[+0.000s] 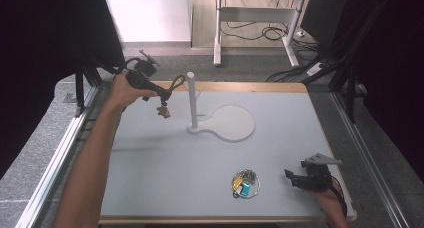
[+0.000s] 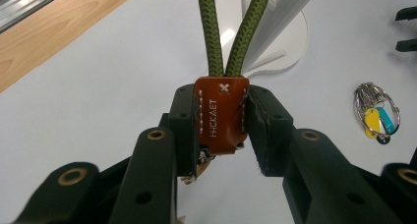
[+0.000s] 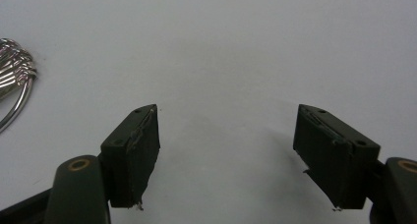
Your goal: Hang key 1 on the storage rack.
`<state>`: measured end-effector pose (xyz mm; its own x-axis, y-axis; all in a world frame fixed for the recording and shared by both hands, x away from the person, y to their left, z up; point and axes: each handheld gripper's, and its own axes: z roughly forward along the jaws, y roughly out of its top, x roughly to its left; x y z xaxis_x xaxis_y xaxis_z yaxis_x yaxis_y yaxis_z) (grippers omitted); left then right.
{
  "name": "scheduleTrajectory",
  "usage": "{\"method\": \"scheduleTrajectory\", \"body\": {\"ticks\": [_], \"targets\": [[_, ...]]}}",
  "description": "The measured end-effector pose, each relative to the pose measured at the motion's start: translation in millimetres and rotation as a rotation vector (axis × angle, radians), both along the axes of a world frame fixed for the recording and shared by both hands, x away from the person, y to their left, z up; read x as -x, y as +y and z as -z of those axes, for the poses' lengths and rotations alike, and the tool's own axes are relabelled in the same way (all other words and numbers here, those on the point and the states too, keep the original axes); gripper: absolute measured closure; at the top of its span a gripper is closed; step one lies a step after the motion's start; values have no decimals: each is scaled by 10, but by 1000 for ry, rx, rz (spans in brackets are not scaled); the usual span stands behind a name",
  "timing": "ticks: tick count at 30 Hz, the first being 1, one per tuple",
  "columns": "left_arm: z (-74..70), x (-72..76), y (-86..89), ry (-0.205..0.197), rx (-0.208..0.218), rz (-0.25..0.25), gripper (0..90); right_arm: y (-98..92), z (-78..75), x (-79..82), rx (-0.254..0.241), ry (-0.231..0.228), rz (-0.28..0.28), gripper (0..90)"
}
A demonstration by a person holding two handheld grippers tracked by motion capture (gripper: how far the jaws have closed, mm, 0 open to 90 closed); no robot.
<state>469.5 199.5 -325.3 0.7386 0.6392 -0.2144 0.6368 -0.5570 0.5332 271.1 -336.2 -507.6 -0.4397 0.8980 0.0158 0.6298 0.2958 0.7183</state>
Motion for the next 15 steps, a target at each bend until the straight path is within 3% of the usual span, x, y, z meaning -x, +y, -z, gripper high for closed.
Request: {"method": "scheduleTrajectory", "body": {"ticks": [15], "targets": [[135, -68, -45, 27, 13, -3, 667, -3, 4, -1, 2, 2, 2, 259]]}}
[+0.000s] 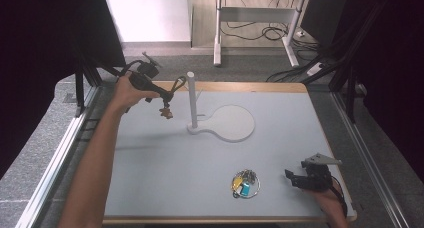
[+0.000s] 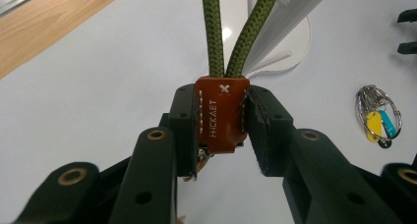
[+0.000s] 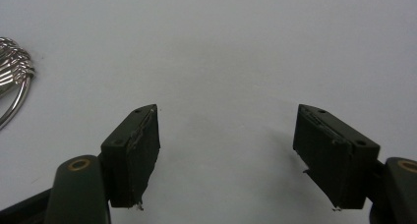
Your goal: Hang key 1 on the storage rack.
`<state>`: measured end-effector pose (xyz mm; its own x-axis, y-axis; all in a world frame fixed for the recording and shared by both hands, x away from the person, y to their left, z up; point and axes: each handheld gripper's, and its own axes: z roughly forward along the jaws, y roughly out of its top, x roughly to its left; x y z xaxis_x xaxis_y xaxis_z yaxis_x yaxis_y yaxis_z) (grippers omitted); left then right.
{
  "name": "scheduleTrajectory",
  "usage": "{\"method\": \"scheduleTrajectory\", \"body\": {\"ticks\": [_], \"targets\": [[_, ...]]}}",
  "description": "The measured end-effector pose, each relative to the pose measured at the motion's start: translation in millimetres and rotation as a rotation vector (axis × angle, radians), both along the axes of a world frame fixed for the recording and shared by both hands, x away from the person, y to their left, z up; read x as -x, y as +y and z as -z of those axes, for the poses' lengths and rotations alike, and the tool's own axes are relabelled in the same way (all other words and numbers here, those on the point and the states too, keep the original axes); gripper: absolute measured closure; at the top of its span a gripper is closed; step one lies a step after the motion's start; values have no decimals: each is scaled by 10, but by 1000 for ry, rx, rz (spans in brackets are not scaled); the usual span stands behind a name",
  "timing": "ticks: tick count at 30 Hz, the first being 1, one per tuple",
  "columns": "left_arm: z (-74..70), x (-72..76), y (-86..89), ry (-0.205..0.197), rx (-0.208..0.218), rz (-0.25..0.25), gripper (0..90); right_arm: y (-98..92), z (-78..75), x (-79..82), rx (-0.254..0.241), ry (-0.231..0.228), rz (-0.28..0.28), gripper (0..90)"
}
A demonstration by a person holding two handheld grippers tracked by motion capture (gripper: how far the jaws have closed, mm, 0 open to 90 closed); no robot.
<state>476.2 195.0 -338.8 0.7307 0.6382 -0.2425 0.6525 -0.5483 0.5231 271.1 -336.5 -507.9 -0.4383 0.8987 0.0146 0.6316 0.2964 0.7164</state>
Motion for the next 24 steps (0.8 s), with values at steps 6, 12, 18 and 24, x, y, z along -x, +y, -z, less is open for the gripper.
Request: {"method": "scheduleTrajectory", "body": {"ticks": [6, 12, 18, 24], "targets": [[41, -15, -70, 7, -22, 30, 667, 3, -2, 2, -1, 0, -2, 259], [122, -4, -161, 15, -27, 39, 666, -4, -3, 3, -1, -1, 1, 259], [199, 8, -203, 23, -42, 43, 664, 3, 2, -1, 1, 1, -3, 259], [246, 20, -246, 15, -56, 51, 657, 12, 5, -2, 3, 1, -2, 259]]}}
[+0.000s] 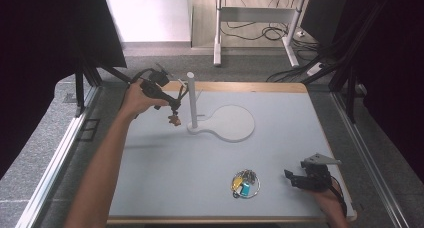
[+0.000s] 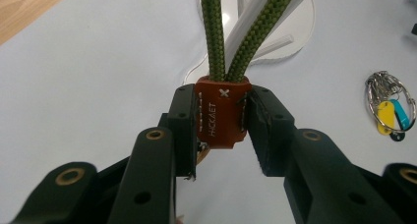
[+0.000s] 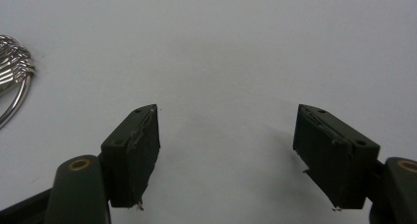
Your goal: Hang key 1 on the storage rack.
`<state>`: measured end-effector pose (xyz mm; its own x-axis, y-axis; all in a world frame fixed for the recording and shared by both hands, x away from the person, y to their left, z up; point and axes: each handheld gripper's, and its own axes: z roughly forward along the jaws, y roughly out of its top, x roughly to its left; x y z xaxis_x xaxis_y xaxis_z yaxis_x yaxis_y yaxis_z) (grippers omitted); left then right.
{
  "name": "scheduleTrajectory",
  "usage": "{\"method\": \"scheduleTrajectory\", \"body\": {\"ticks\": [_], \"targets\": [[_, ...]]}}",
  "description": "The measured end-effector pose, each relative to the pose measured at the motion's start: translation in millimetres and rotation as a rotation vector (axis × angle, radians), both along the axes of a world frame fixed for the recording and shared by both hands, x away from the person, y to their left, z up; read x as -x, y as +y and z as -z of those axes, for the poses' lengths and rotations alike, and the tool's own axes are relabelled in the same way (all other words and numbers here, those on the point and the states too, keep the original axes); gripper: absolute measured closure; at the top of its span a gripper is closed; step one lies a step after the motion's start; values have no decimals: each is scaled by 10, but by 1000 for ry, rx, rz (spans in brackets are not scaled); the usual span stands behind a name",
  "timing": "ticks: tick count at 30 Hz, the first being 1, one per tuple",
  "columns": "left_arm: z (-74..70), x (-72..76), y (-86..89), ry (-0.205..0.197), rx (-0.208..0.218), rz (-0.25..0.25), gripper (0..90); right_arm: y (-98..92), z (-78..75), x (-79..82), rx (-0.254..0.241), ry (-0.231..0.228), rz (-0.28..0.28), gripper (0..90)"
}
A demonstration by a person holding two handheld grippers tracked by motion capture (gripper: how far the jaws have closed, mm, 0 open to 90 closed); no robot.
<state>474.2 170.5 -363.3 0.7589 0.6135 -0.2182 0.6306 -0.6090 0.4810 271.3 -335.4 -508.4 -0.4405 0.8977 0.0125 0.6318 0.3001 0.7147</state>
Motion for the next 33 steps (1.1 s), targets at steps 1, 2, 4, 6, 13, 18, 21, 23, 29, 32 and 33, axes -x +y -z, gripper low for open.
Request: {"method": "scheduleTrajectory", "body": {"ticks": [1, 2, 4, 6, 13, 18, 21, 23, 29, 32, 33], "targets": [[0, 0, 0, 0, 0, 0, 653, 0, 0, 0, 0, 0, 0, 259], [7, 5, -5, -4, -6, 0, 653, 0, 0, 1, 0, -2, 0, 259], [22, 38, -5, -9, -4, 0, 643, -5, -7, 5, -1, -3, -2, 259], [23, 50, 2, -14, -6, 1, 638, -6, -9, 5, -2, -4, -2, 259], [30, 275, 86, -47, 10, 3, 600, -17, -30, 11, -8, -11, 2, 259], [81, 600, 160, -81, 5, 20, 575, 14, -64, 23, -8, -23, -7, 259], [84, 770, 195, -94, 13, 23, 564, 35, -90, 30, -8, -32, -20, 259], [84, 828, 205, -99, 18, 26, 558, 45, -100, 35, -10, -35, -23, 259], [140, 1198, 274, -138, 71, 20, 541, 154, -196, 78, -2, -87, -103, 276], [240, 1352, 287, -160, 74, 0, 543, 194, -220, 88, 7, -93, -125, 277], [321, 1438, 288, -165, 67, -5, 546, 233, -236, 93, 14, -96, -140, 278]]}}
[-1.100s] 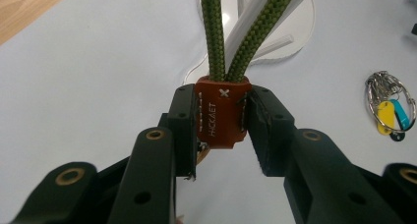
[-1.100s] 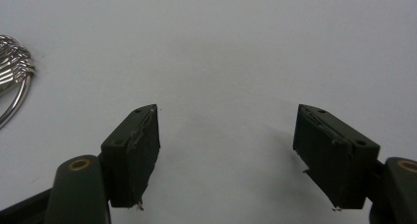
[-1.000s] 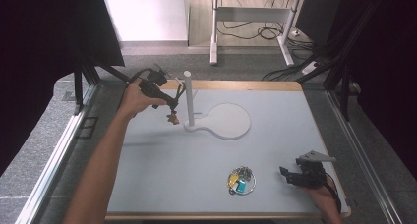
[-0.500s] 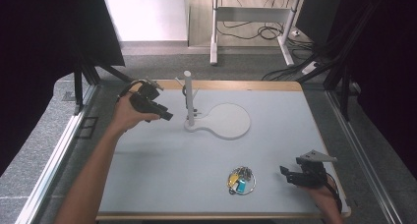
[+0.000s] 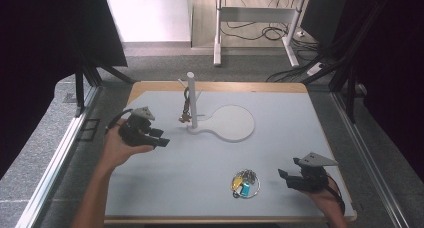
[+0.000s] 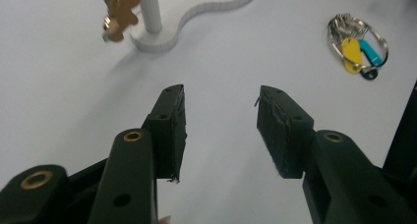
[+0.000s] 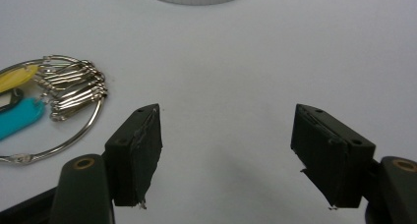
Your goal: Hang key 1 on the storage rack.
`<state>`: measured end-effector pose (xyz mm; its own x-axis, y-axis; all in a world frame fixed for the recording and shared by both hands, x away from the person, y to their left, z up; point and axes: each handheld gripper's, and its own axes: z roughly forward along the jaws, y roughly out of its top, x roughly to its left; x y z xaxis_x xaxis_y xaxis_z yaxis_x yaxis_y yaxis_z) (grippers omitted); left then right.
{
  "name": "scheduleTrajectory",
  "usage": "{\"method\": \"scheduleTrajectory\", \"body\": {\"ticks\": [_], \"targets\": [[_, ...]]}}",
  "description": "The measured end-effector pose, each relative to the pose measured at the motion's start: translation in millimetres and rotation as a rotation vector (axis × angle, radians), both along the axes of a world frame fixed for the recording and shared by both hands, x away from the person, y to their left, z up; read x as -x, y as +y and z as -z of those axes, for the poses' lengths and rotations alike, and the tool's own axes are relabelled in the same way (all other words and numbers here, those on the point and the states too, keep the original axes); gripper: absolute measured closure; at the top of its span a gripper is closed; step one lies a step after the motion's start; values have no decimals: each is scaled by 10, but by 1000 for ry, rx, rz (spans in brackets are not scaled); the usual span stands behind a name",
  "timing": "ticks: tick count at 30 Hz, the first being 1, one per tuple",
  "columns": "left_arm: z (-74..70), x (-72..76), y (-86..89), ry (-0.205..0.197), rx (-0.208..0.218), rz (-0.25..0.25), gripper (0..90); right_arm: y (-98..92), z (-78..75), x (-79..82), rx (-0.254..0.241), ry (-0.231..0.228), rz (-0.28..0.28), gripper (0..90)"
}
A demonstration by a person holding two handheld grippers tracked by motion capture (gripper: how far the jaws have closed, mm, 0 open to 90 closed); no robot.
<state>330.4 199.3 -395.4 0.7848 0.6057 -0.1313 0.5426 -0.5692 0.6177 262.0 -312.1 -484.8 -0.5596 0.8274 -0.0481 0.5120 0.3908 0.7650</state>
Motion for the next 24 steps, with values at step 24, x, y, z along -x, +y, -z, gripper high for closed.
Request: {"method": "scheduleTrajectory", "body": {"ticks": [24], "targets": [[581, 487, -62, 31, -73, 21, 532, 293, -154, -72, 57, 84, -178, 282]]}}
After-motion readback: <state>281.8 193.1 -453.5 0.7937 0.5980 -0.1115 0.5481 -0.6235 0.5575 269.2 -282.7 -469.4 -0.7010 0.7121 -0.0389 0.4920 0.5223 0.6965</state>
